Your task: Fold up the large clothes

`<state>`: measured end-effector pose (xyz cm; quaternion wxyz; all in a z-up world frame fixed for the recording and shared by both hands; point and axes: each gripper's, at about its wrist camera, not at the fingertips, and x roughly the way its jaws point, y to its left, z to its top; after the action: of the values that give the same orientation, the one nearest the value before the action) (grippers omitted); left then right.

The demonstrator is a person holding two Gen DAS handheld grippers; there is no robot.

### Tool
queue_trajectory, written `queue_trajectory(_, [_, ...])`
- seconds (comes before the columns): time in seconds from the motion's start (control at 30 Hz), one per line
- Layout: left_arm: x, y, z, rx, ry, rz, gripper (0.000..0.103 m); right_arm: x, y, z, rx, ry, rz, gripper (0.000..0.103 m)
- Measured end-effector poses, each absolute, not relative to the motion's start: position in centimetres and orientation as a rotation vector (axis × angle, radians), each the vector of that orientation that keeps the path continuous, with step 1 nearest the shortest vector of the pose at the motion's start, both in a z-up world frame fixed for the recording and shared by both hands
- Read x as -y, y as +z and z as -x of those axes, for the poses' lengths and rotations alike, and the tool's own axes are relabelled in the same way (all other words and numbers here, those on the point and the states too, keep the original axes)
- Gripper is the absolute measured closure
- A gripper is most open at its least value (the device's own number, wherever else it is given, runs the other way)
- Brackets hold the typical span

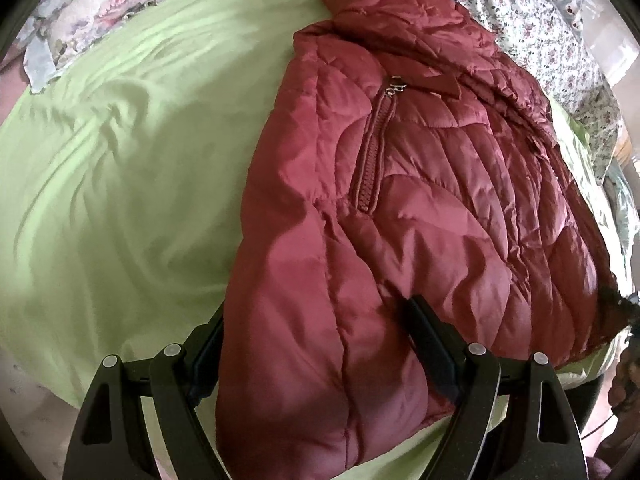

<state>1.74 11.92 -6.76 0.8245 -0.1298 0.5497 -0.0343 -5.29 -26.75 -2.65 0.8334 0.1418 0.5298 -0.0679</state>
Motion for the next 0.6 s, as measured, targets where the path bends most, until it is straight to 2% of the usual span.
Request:
queue_trajectory(0.03, [-11.9, -6.8, -1.8, -1.167, -0.076, 0.277, 0.02, 26.8, -2.6, 5.5, -1.121, -0.141, -0.3, 0.037])
queue_trajectory(0.1, [-11.8, -6.9, -1.7, -1.162, -0.086, 0.274, 0.022, 26.9, -2.5, 5.8, -1.118, -0.13, -0.304, 0.055])
queue_trajectory(0.2, [-11.5, -6.8, -1.4, -1.146, -0.126, 0.283, 0.052, 27.1, -2.2, 6.5, -1.102, -0.11, -0.317, 0.074])
queue_trajectory(0.23, [-11.5, -6.8, -1.3, -1.142, -0.137, 0.287, 0.061, 27.0, -2.1, 6.6, -1.095, -0.102, -0.318, 0.076])
queue_trajectory(0.33, [-11.1, -6.3, -0.9, -1.124, -0.166, 0.28, 0.075, 26.7, -1.4, 7.2, -1.062, -0.067, -0.312, 0.079])
queue_trajectory(0.43, [-10.7, -5.2, -0.1, -1.095, -0.182, 0.248, 0.081, 26.4, -0.7, 7.6, -1.043, -0.034, -0.306, 0.08])
queue_trajectory(0.6, [-10.3, -3.1, 1.4, -1.059, -0.207, 0.216, 0.084, 25.9, 0.9, 8.3, -1.006, 0.052, -0.292, 0.081])
